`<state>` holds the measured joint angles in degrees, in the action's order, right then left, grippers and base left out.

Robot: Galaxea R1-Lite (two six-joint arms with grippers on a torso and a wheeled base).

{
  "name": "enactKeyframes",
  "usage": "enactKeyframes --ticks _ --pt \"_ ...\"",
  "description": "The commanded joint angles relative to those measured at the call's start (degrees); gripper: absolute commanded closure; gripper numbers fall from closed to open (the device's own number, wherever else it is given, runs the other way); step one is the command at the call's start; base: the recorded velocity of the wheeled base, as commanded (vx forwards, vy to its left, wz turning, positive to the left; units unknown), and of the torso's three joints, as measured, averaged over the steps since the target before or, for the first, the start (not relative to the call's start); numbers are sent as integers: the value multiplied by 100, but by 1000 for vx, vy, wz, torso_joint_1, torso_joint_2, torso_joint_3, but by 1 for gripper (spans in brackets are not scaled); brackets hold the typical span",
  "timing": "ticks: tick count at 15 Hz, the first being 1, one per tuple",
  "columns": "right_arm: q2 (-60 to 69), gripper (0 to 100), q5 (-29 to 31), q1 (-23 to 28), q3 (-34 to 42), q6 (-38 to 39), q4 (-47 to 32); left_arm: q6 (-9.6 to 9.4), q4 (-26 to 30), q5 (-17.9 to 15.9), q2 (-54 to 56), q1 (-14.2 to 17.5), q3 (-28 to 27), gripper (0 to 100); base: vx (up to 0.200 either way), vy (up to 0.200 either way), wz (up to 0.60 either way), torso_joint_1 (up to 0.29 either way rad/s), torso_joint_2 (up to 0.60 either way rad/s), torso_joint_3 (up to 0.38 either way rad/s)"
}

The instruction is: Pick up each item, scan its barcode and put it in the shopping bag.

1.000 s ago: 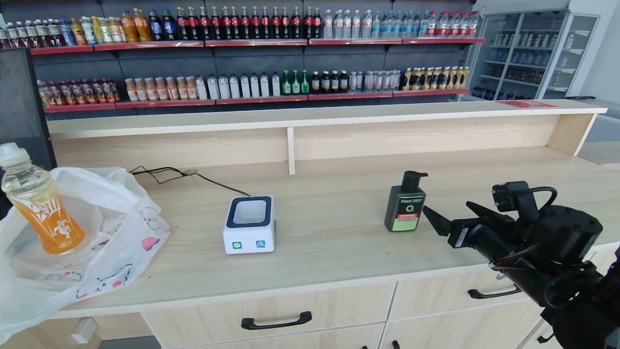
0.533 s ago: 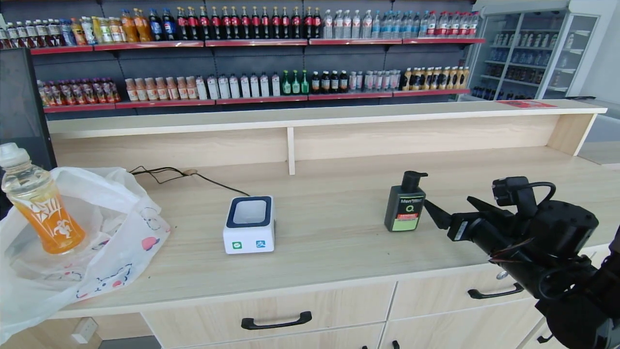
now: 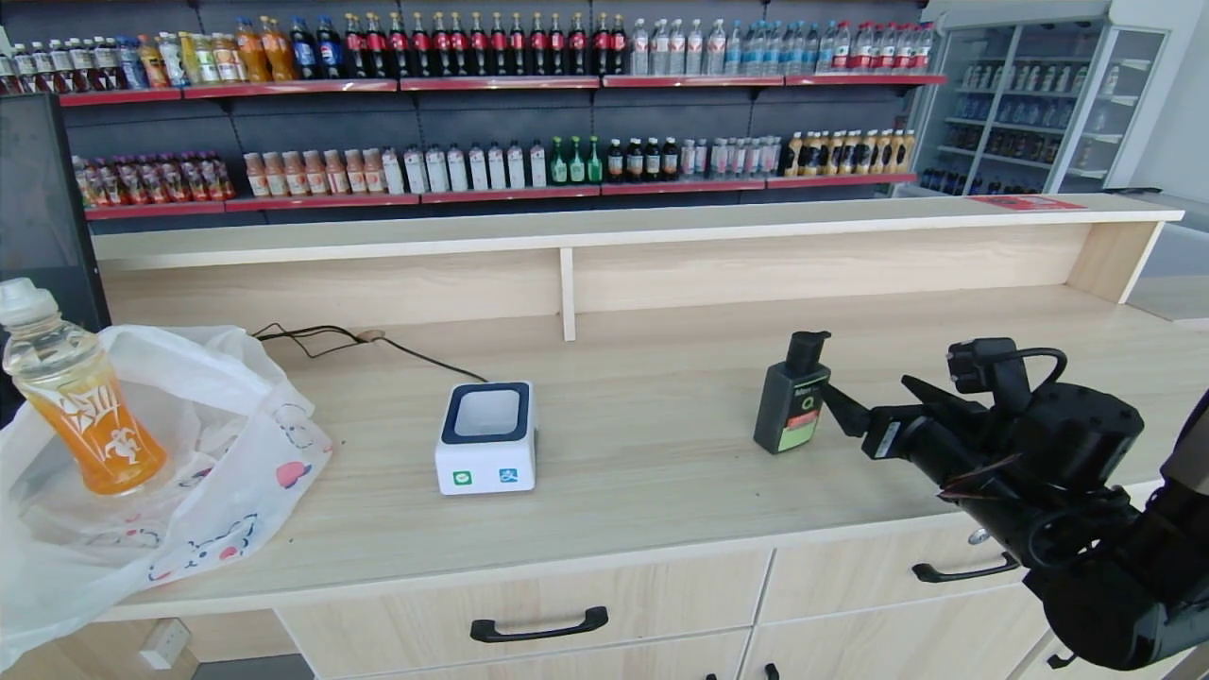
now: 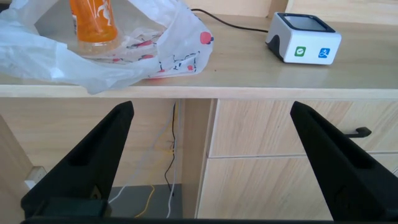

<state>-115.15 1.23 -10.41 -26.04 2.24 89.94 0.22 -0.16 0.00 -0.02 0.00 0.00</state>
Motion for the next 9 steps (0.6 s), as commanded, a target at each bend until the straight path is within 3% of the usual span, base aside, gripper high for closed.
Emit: enactKeyframes --ticks 1,9 --pt "-60 0 0 39 -42 4 6 4 -2 0 2 0 0 0 0 0 0 0 0 0" --pt "-359 0 0 162 -376 31 6 4 -2 0 2 0 0 0 0 0 0 0 0 0"
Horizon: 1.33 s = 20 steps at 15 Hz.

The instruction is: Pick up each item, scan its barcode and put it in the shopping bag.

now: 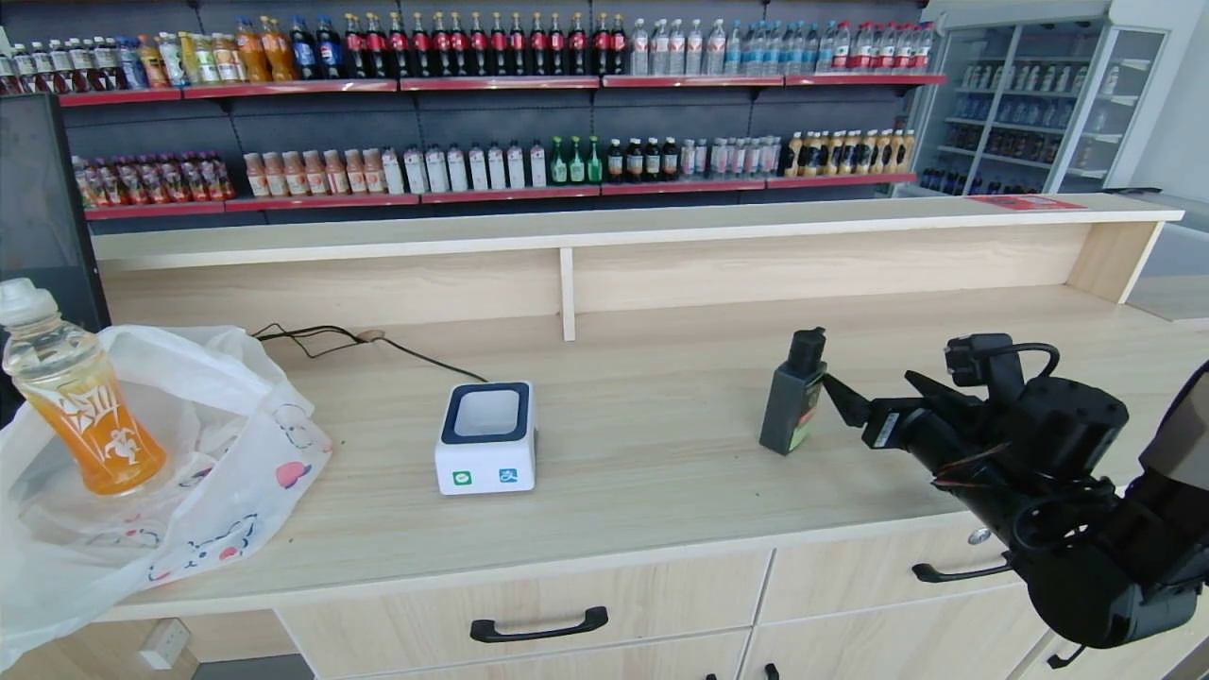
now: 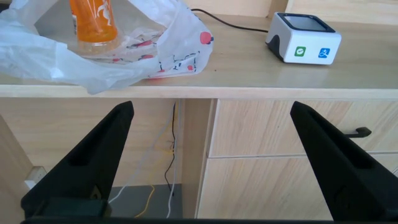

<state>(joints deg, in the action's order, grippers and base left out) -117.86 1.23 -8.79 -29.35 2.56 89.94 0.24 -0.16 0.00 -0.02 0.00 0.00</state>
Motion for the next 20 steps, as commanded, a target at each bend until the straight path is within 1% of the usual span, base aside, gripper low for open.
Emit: enactKeyframes --ticks 1,15,20 --pt "-141 0 0 18 -123 16 6 2 -2 0 2 0 0 0 0 0 0 0 0 0" --pt "-730 0 -9 26 -730 60 6 2 -2 0 2 0 0 0 0 0 0 0 0 0" --pt "-818 0 -9 -79 -756 60 6 2 -2 0 2 0 0 0 0 0 0 0 0 0"
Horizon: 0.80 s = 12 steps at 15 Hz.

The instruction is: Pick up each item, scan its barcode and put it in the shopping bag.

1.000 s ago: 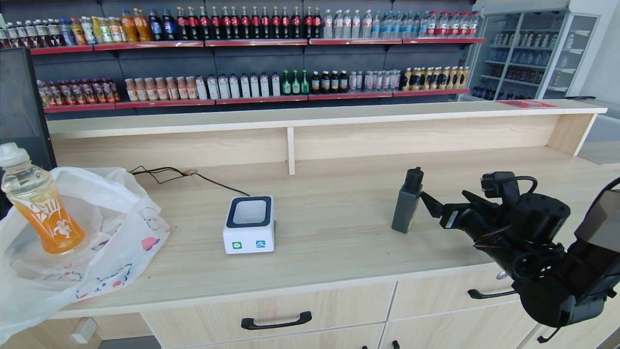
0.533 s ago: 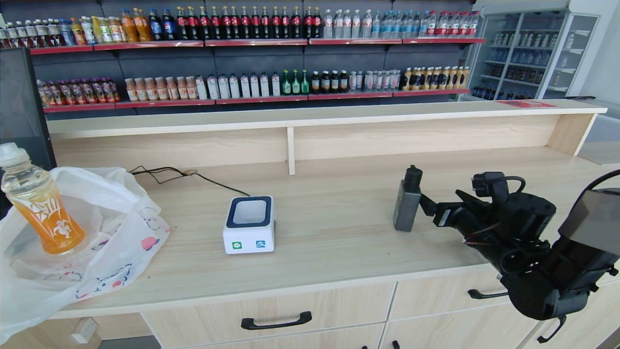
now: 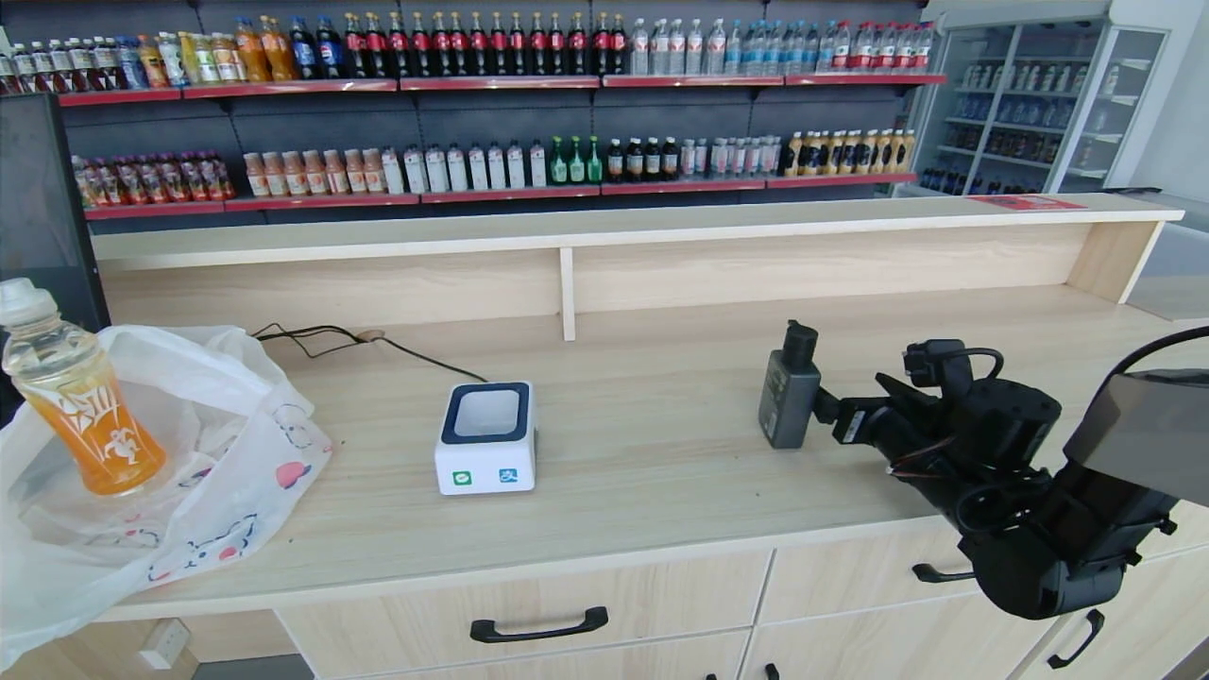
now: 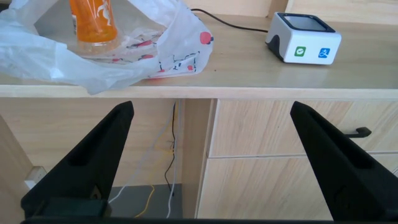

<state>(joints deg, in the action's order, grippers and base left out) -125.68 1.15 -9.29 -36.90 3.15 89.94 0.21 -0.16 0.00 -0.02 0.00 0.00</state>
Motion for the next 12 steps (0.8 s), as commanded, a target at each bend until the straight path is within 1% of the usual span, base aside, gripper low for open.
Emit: enactKeyframes --ticks 1,5,12 --pt "-44 0 0 -29 -10 2 6 6 -2 0 2 0 0 0 0 0 0 0 0 0" --pt "-105 0 0 32 -28 2 6 -3 -2 0 2 0 0 0 0 0 0 0 0 0" --pt "466 0 0 85 500 -16 6 6 -2 0 2 0 0 0 0 0 0 0 0 0"
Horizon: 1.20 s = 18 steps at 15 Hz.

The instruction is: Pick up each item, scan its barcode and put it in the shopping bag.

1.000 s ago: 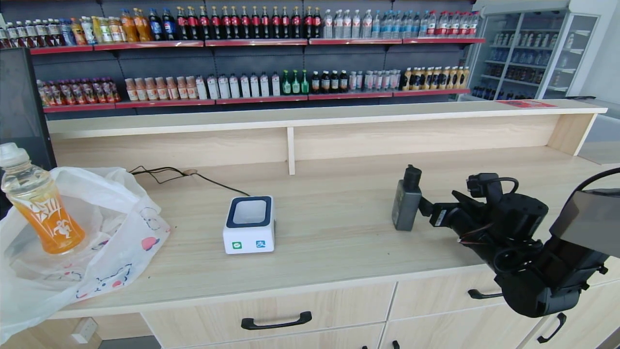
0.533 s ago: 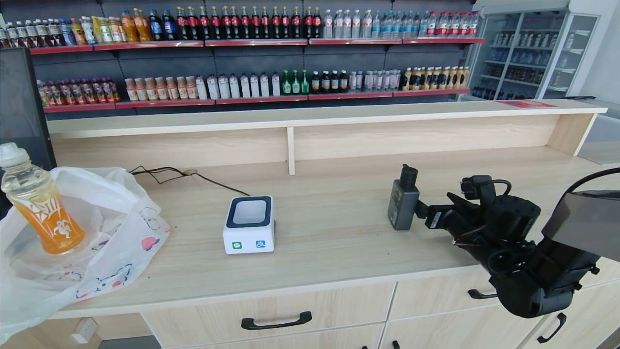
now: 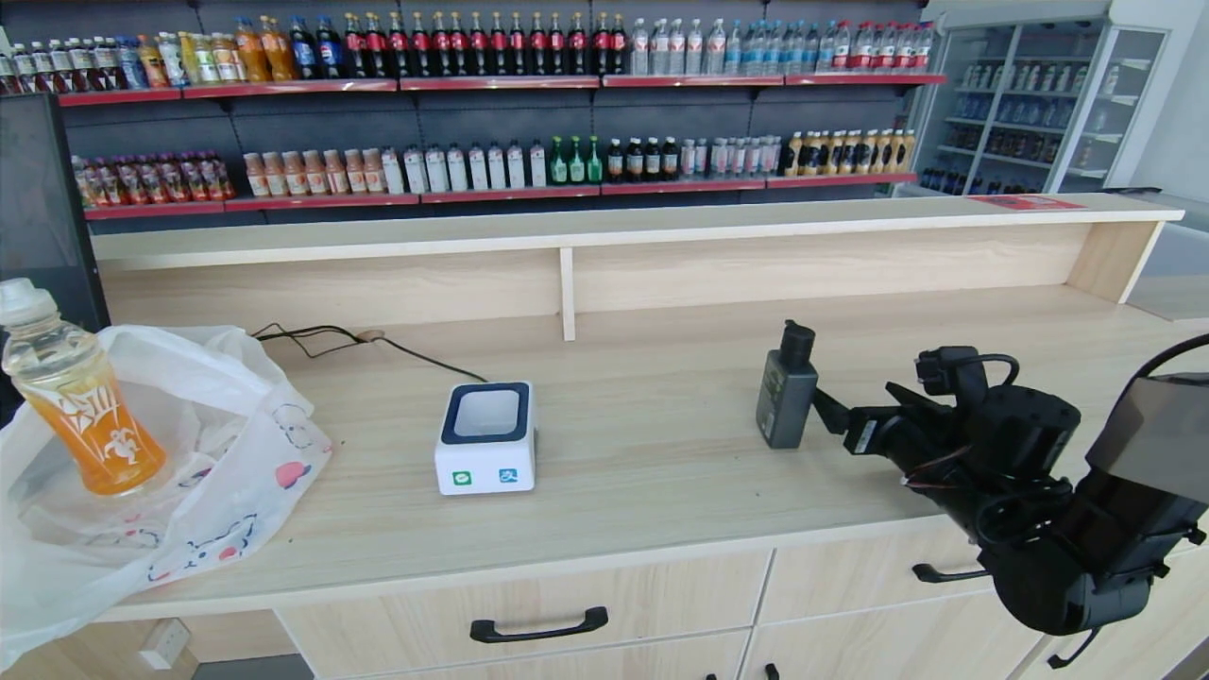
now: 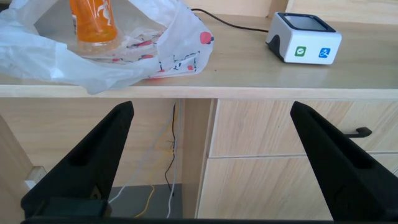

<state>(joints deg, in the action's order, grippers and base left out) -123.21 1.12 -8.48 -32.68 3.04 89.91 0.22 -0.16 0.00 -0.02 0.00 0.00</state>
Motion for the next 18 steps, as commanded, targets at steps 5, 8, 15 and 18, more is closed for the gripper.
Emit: enactKeyframes --ticks 5,8,15,18 --pt "983 0 2 -312 596 -75 9 4 -2 0 2 0 0 0 0 0 0 0 0 0" --pt "1423 0 2 -514 895 -163 9 4 -2 0 2 0 0 0 0 0 0 0 0 0" --pt "1704 0 28 -1155 1177 -277 9 4 -2 0 2 0 0 0 0 0 0 0 0 0" --pt "1581 0 134 -1261 1106 -295 9 4 -2 0 2 0 0 0 0 0 0 0 0 0"
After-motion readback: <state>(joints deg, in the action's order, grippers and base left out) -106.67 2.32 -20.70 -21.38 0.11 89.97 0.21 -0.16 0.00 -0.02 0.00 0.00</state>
